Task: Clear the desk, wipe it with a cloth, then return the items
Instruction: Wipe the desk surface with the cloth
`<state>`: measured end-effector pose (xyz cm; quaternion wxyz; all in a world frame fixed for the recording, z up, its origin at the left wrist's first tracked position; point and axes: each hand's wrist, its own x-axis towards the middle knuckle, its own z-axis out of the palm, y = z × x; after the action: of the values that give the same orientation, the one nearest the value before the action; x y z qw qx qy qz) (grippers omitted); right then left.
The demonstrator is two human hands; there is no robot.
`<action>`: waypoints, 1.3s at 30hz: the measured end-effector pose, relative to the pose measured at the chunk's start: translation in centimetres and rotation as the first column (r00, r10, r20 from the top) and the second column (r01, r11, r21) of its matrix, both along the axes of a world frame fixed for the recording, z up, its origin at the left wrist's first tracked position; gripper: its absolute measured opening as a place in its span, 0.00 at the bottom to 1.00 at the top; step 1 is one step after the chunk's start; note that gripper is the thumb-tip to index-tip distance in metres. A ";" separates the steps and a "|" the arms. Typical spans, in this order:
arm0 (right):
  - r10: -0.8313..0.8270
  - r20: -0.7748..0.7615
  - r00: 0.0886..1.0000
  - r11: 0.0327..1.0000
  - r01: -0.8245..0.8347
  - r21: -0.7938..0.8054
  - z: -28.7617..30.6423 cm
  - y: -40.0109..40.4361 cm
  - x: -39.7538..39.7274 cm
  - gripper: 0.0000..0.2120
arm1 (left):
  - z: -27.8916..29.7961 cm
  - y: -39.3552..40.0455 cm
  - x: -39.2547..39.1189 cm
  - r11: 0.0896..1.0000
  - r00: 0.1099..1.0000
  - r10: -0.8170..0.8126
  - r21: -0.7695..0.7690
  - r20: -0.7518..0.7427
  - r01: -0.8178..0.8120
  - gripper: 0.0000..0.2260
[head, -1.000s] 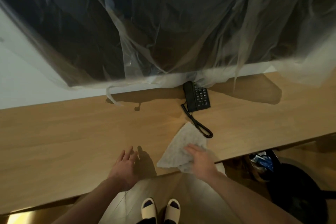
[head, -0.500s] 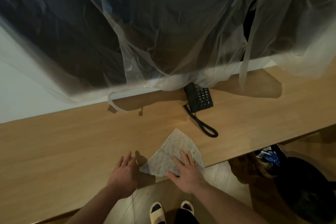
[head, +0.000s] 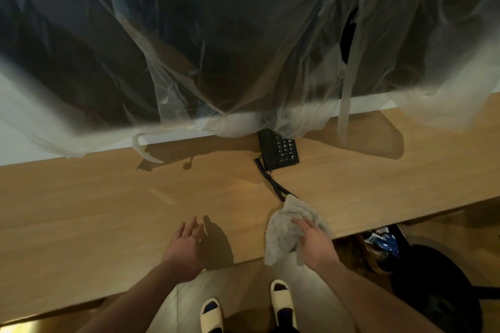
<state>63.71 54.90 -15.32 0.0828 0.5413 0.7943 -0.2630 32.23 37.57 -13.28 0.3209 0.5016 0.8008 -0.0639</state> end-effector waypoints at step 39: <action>0.001 -0.181 0.984 0.984 0.031 0.174 0.8 34.7 1.4 0.27 | 0.3 9.0 11.1 0.966 0.966 0.252 -0.047 -0.056 -0.255 0.39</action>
<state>65.07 89.60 -14.54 -0.0395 0.5263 0.8147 -0.2403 43.33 46.58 -12.97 0.3199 0.3847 0.8640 -0.0563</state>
